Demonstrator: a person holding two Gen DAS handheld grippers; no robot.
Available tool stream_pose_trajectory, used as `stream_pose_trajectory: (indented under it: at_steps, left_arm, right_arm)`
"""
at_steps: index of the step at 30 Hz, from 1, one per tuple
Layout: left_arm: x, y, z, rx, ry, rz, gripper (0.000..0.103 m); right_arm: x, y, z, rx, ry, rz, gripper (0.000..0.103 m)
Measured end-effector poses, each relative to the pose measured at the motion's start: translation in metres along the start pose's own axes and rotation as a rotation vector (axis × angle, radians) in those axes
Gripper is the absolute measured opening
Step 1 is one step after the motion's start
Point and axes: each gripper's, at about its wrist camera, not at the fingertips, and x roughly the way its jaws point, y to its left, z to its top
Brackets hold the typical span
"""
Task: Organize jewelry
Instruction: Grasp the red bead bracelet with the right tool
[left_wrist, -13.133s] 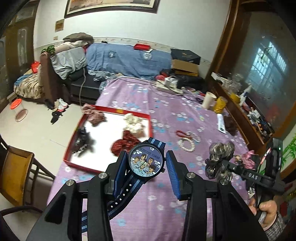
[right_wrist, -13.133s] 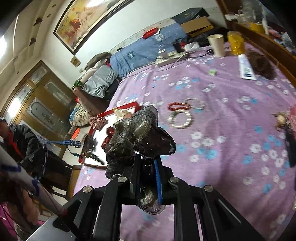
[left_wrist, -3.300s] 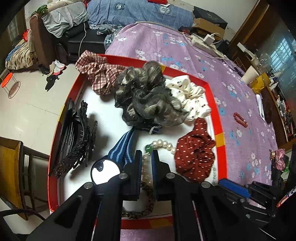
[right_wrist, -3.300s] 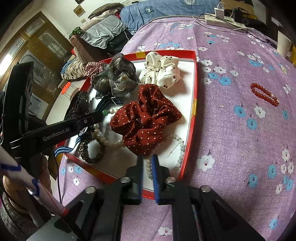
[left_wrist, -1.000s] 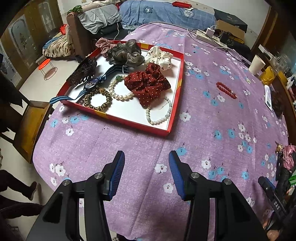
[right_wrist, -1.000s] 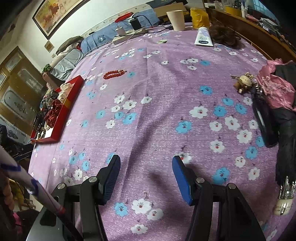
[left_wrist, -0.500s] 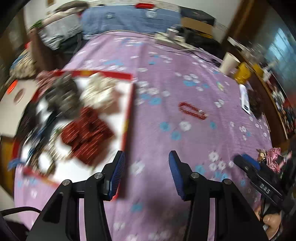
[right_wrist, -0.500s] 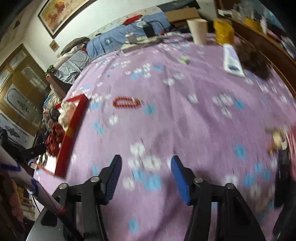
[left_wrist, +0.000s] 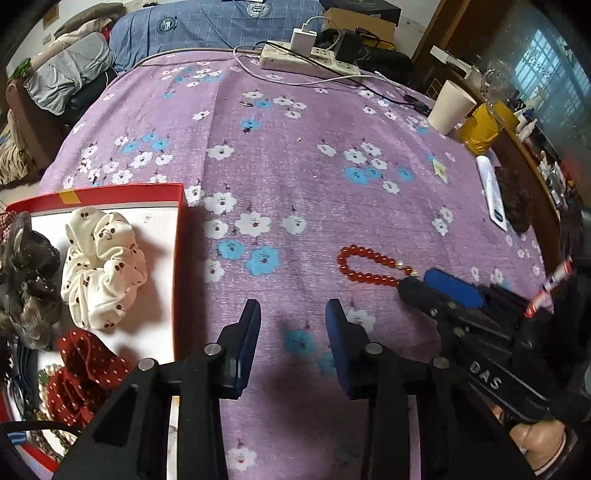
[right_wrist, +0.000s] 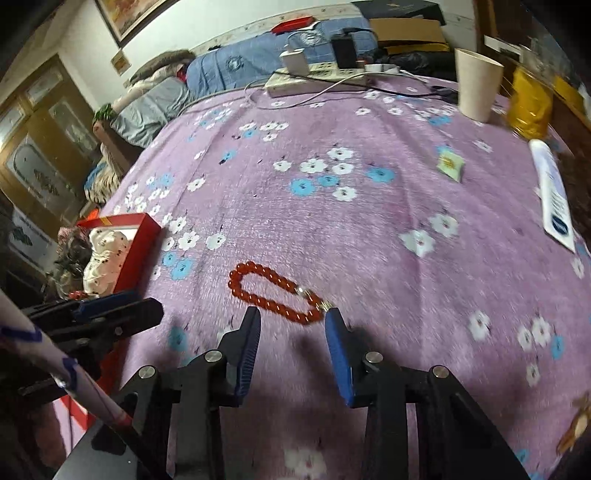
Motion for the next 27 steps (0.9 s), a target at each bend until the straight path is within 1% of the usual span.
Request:
stream_pose_trajectory:
  at_steps: [4,8,10,11,12,13,14,16,21,23,27]
  left_arm:
    - [0.002,0.003,-0.002,0.015,0.012,0.027,0.035]
    - [0.0,0.005,-0.002,0.026,-0.004,0.06,0.035]
    - [-0.002,0.006,-0.002,0.032,-0.01,0.076,0.035]
    - [-0.002,0.006,-0.003,0.037,-0.013,0.087,0.035]
    - [-0.003,0.006,-0.003,0.043,-0.015,0.097,0.035]
    - [-0.003,0.006,-0.004,0.047,-0.017,0.104,0.035]
    - [-0.004,0.005,-0.004,0.05,-0.019,0.11,0.035]
    - [-0.005,0.005,-0.006,0.056,-0.024,0.124,0.035]
    - [-0.008,-0.002,-0.01,0.083,-0.036,0.151,0.035]
    - [-0.01,-0.007,-0.013,0.096,-0.042,0.162,0.035]
    - [-0.012,-0.014,-0.017,0.107,-0.044,0.161,0.035]
  right_arm:
    - [0.014,0.006,0.008,-0.025,0.015,-0.007,0.039]
    - [0.024,0.013,0.017,-0.059,0.019,-0.022,0.038]
    - [0.029,0.017,0.018,-0.082,0.027,-0.041,0.033]
    - [0.03,0.02,0.018,-0.102,0.022,-0.062,0.033]
    - [0.031,0.022,0.018,-0.116,0.019,-0.077,0.03]
    - [0.032,0.024,0.017,-0.13,0.017,-0.099,0.023]
    - [0.033,0.024,0.017,-0.137,0.015,-0.115,0.019]
    - [0.031,0.02,0.017,-0.126,0.012,-0.123,0.008]
    - [0.023,0.005,0.014,-0.069,0.011,-0.115,0.008]
    - [0.019,0.0,0.011,-0.046,0.017,-0.098,0.007]
    - [0.008,-0.005,-0.002,-0.014,0.016,-0.081,0.007]
